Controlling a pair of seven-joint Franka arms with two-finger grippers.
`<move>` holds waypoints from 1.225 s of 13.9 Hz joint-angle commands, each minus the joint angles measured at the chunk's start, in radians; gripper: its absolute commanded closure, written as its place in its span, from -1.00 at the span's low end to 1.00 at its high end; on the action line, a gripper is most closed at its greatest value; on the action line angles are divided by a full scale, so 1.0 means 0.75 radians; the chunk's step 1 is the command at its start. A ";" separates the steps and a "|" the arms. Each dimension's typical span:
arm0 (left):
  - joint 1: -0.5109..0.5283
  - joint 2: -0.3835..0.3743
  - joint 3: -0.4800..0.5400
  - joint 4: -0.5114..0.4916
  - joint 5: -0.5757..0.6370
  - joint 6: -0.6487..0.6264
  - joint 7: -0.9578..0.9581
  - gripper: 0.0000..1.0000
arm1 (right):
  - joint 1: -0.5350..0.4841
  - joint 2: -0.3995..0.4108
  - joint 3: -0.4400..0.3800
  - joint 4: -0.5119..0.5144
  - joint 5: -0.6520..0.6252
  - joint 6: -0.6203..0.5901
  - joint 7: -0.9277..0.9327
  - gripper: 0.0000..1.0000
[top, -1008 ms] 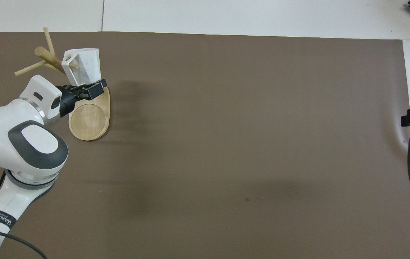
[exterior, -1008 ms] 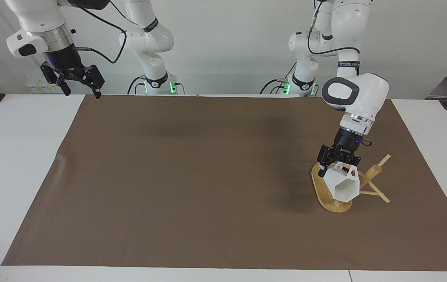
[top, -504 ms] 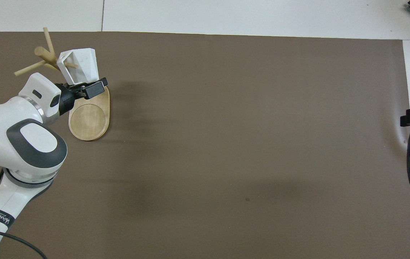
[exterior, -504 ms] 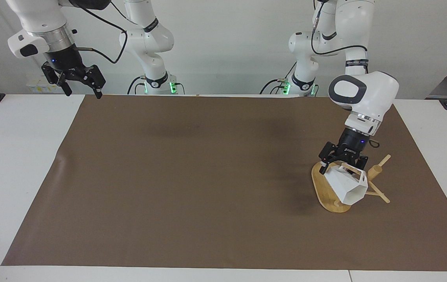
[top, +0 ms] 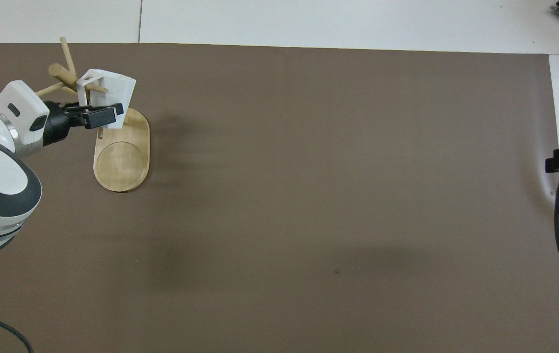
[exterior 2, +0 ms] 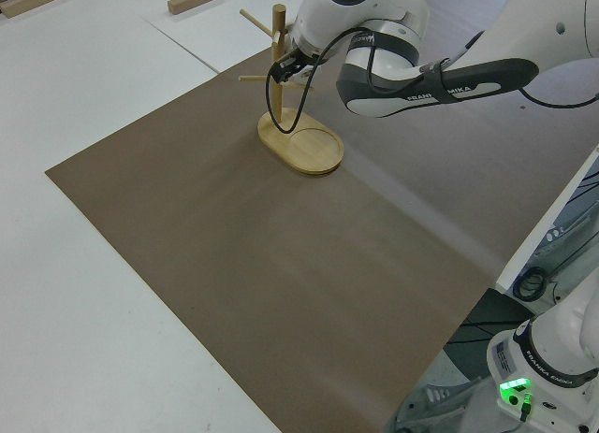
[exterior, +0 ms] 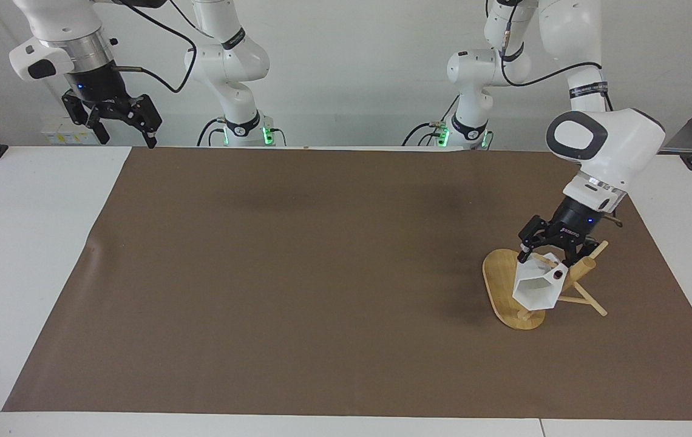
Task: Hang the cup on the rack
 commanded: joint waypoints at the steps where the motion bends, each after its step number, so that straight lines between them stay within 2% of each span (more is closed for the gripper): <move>1: 0.007 -0.105 0.020 0.016 0.291 -0.193 -0.259 -1.00 | -0.004 -0.047 0.002 -0.032 0.021 -0.001 -0.023 -1.00; 3: -0.003 -0.183 0.018 0.059 0.539 -0.383 -0.469 -1.00 | -0.004 -0.047 0.002 -0.032 0.021 -0.001 -0.023 -1.00; 5: -0.016 -0.242 0.008 0.133 0.689 -0.612 -0.601 -1.00 | -0.004 -0.047 0.002 -0.032 0.021 -0.001 -0.023 -1.00; 9: -0.014 -0.251 0.003 0.333 0.765 -0.964 -0.609 -1.00 | -0.004 -0.047 0.002 -0.032 0.021 -0.001 -0.023 -1.00; 14: -0.018 -0.228 -0.035 0.495 0.814 -1.167 -0.605 -1.00 | -0.004 -0.047 0.002 -0.032 0.021 -0.001 -0.023 -1.00; 17: -0.020 -0.224 -0.054 0.495 0.830 -1.143 -0.603 -1.00 | -0.004 -0.047 0.002 -0.032 0.021 -0.001 -0.023 -1.00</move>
